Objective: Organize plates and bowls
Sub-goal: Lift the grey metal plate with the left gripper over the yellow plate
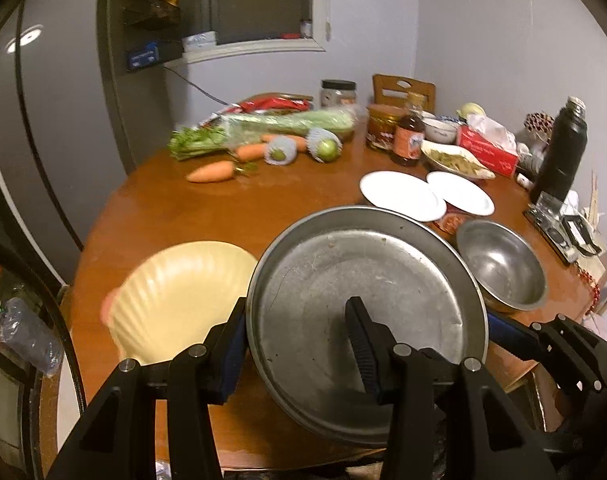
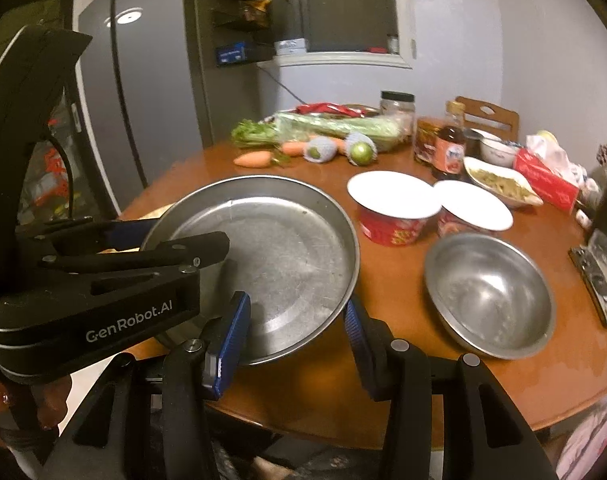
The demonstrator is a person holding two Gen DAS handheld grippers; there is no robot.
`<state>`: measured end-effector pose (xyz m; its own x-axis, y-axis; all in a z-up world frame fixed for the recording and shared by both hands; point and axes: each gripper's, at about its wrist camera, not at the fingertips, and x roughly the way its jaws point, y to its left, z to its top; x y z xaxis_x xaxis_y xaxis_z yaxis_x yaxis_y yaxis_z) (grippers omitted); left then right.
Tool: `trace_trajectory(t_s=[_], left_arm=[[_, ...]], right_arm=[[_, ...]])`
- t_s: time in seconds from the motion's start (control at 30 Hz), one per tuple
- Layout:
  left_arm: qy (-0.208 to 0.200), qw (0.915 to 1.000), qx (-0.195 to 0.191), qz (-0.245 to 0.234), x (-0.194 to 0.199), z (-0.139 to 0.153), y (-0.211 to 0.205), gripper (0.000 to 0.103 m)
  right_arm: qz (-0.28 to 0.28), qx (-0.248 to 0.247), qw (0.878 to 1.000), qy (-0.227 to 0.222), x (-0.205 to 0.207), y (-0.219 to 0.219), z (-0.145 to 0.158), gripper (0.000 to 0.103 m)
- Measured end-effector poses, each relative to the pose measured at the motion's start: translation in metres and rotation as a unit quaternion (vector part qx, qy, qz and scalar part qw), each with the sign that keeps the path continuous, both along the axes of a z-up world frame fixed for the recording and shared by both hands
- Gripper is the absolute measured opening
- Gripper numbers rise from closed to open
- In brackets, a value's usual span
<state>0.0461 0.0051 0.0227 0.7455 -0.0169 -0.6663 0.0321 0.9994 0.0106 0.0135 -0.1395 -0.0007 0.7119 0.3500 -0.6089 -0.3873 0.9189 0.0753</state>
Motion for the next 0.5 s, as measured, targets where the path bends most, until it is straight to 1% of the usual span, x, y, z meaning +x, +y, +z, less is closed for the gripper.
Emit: trace_trajectory(t_s=[0.23,0.5], left_arm=[[-0.02,0.9995,-0.005,0.025,-0.006,0.016,0.028,0.048],[-0.041,0.9979,-0.005,0.05,-0.004,0.038,0.06,0.048]], right_arm=[[0.026,-0.002,0.999,-0.024,0.001,0.027,0.018,0.05],[0.046,-0.003,0.997,-0.056,0.009,0.059,0.046,0.05]])
